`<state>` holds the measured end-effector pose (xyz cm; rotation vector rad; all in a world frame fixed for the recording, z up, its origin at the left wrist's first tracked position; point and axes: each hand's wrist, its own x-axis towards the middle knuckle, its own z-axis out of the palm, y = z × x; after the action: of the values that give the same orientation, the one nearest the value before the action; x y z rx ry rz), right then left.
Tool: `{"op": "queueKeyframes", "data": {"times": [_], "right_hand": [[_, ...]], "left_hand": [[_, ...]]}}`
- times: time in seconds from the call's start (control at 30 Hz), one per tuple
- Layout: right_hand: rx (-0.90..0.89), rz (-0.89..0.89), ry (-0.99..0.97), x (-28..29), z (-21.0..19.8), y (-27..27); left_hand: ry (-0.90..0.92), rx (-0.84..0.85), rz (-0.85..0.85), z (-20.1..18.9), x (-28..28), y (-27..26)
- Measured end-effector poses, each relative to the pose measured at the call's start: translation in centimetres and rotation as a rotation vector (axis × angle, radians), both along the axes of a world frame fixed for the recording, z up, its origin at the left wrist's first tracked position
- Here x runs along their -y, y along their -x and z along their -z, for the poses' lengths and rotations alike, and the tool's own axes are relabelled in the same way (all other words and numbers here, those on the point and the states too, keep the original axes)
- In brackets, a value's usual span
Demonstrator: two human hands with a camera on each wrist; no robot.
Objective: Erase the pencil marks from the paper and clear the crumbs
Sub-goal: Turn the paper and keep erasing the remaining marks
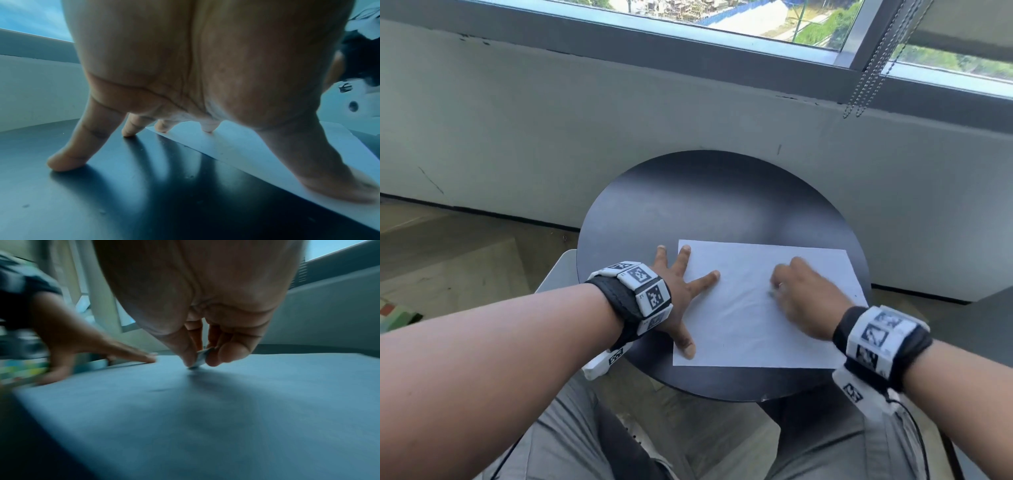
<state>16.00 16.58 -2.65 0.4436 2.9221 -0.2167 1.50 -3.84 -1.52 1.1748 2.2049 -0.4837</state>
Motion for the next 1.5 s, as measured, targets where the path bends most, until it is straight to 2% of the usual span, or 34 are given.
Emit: {"op": "queueKeyframes", "data": {"times": [0.1, 0.17, 0.2, 0.3, 0.33, 0.4, 0.47, 0.53, 0.6, 0.7, 0.77, 0.87, 0.93, 0.97, 1.1, 1.17, 1.23, 1.3, 1.37, 1.43, 1.5], "right_hand": [[0.033, -0.315, 0.151, 5.7, -0.2, -2.0], [0.05, -0.37, 0.123, 5.6, -0.7, -2.3], [0.048, -0.32, 0.107, 4.2, -0.8, -1.8], [0.019, -0.009, 0.012, -0.4, -1.4, -0.8], [0.014, 0.012, -0.01, -0.5, -1.3, -0.6], [0.06, -0.1, 0.014, 2.1, -1.2, -0.7], [0.093, -0.327, 0.094, 6.3, -1.1, -2.0], [0.113, -0.439, 0.103, 7.1, -1.2, -3.0], [0.107, -0.33, 0.096, 3.9, -1.1, -2.5], [0.025, 0.007, -0.01, -0.7, -1.6, -2.0], [0.03, -0.023, -0.03, 0.6, -1.4, -2.1], [0.101, -0.289, 0.067, 5.8, -0.7, -3.8], [0.105, -0.342, 0.071, 6.0, -0.5, -4.5], [0.088, -0.305, 0.06, 4.8, -0.3, -4.4], [0.033, 0.029, 0.005, -1.4, -0.6, -4.2], [0.003, 0.079, -0.001, -1.6, -0.9, -4.1], [-0.036, 0.008, 0.064, 0.9, -1.2, -3.5], [-0.062, -0.159, 0.143, 4.8, -0.9, -2.8], [-0.053, -0.285, 0.139, 8.0, -0.4, -2.1], [-0.037, -0.294, 0.115, 8.5, -0.3, -0.8], [-0.02, -0.169, 0.082, 6.7, -0.3, 1.2]], "left_hand": [[0.008, -0.004, 0.0, 0.0, 0.0, -0.2], [0.006, -0.007, 0.003, 0.1, 0.0, -0.1], [0.002, -0.007, 0.004, 0.1, 0.0, -0.1], [-0.006, -0.008, 0.001, -0.1, 0.1, -0.1], [-0.006, -0.01, 0.001, -0.1, 0.1, -0.1], [-0.008, -0.016, 0.005, 0.0, 0.1, -0.1], [-0.002, -0.02, 0.004, 0.1, 0.1, -0.1], [0.009, -0.022, 0.001, 0.1, 0.1, -0.1], [0.005, -0.02, 0.0, 0.1, 0.0, -0.1], [-0.003, -0.014, -0.005, 0.0, 0.0, 0.0], [-0.004, -0.015, -0.002, 0.1, 0.0, 0.0], [0.003, -0.019, 0.0, 0.1, 0.1, -0.1], [0.005, -0.024, 0.005, 0.1, 0.2, -0.3], [0.0, -0.024, 0.006, 0.0, 0.2, -0.3], [-0.013, -0.024, -0.003, -0.2, 0.2, -0.2], [-0.011, -0.015, -0.011, -0.3, 0.3, -0.2], [-0.015, -0.004, -0.025, -0.3, 0.4, -0.3], [-0.02, -0.008, -0.034, -0.1, 0.8, -0.4], [-0.037, -0.023, -0.041, 0.4, 1.5, -0.5], [-0.065, -0.024, -0.051, 0.9, 2.2, -0.3], [-0.092, -0.02, -0.063, 1.3, 2.8, -0.2]]}}
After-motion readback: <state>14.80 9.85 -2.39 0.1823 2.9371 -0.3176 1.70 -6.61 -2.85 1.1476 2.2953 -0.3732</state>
